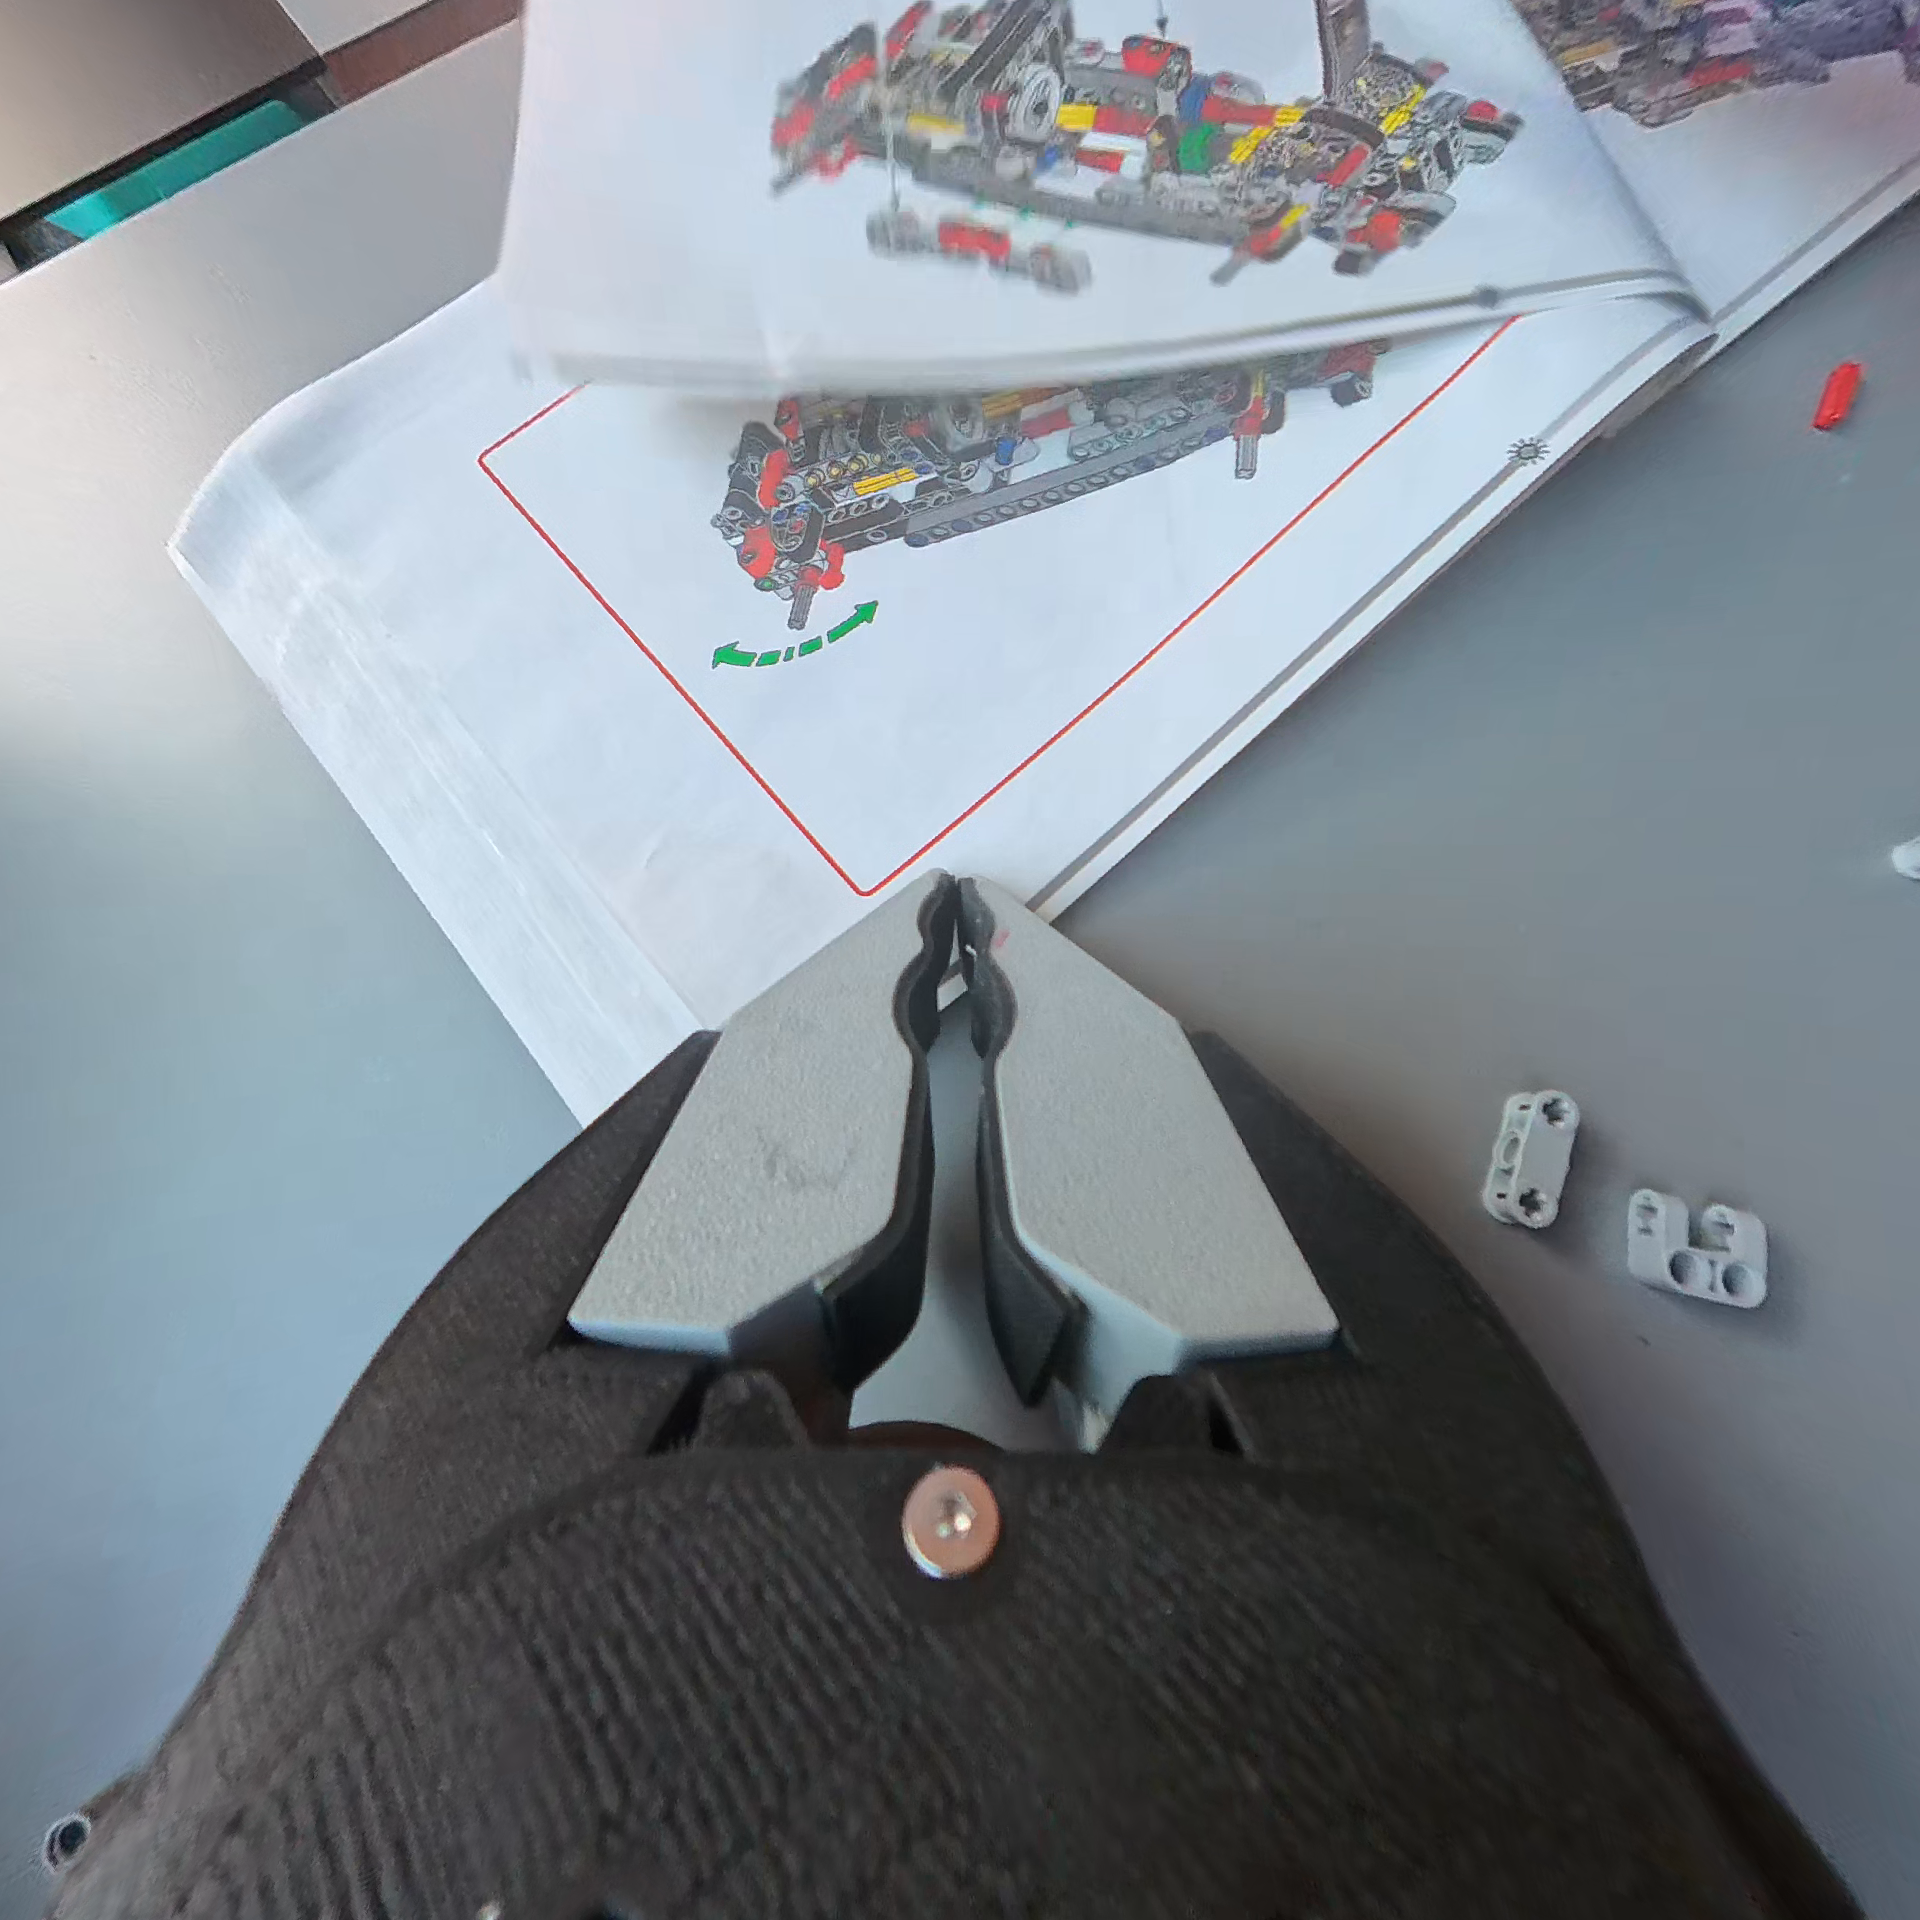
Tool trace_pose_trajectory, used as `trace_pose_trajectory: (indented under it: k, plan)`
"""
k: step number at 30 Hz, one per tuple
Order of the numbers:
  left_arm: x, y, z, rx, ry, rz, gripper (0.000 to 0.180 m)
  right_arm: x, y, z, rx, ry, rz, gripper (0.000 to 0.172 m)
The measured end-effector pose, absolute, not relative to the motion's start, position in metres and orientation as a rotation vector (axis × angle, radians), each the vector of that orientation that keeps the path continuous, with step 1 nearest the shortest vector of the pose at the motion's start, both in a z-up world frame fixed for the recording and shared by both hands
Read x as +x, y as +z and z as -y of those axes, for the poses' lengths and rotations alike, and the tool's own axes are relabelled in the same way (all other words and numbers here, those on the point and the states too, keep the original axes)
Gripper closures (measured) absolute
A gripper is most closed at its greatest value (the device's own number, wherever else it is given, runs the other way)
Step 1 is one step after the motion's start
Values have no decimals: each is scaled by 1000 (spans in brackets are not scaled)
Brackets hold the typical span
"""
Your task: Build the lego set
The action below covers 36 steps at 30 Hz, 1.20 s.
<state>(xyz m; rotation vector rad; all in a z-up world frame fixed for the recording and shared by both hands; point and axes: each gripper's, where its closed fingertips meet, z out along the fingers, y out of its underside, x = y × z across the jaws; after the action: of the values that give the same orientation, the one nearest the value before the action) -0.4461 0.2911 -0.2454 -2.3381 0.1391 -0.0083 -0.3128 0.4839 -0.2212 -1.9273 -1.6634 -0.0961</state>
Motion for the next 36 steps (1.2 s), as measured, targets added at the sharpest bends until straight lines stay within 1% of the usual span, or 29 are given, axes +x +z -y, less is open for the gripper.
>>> trace_pose_trajectory:
  k: [1,3,5,9,13,14,15,16,18,19,20,21,23,27,29,32,36]
  plan:
    - [-446,-245,-291,-2342,1,-144,180,-315,-214,-475,-1954,-16,1623,170]
    - [-446,-245,-291,-2341,21,-156,180,-339,-200,-434,-1987,287,1540,146]
    - [-446,-245,-291,-2335,13,-150,180,-369,-189,-389,-1894,521,1496,132]
    - [-446,-245,-291,-2327,-7,-131,180,-405,-199,-361,-1738,422,1516,99]
    - [-446,-245,-291,-2326,7,-122,180,-409,-234,-376,-1778,207,1577,86]
    - [-446,-245,-291,-2327,13,-124,180,-409,-234,-380,-1792,240,1548,94]
    - [-446,-245,-291,-2326,15,-126,180,-406,-235,-386,-1825,242,1524,95]
    - [-446,-245,-291,-2326,16,-126,180,-400,-237,-393,-1863,237,1501,88]
    - [-446,-245,-291,-2326,15,-126,180,-390,-240,-404,-1932,270,1458,89]
    - [-446,-245,-291,-2326,12,-124,180,-384,-241,-409,-1961,285,1441,94]
    - [-446,-245,-291,-2326,10,-124,180,-379,-242,-413,-1975,301,1435,103]
    - [-446,-245,-291,-2327,9,-124,180,-376,-243,-412,-1981,339,1449,120]
    - [-446,-245,-291,-2327,12,-128,180,-373,-244,-413,-1969,370,1472,141]
    - [-446,-245,-291,-2327,12,-128,180,-368,-242,-420,-1917,269,1525,172]
    - [-446,-245,-291,-2326,13,-129,180,-366,-240,-423,-1916,279,1526,172]
    - [-446,-245,-291,-2327,17,-131,180,-360,-234,-424,-1976,400,1485,172]
    - [-446,-245,-291,-2327,13,-129,180,-341,-201,-429,-1983,607,1342,172]
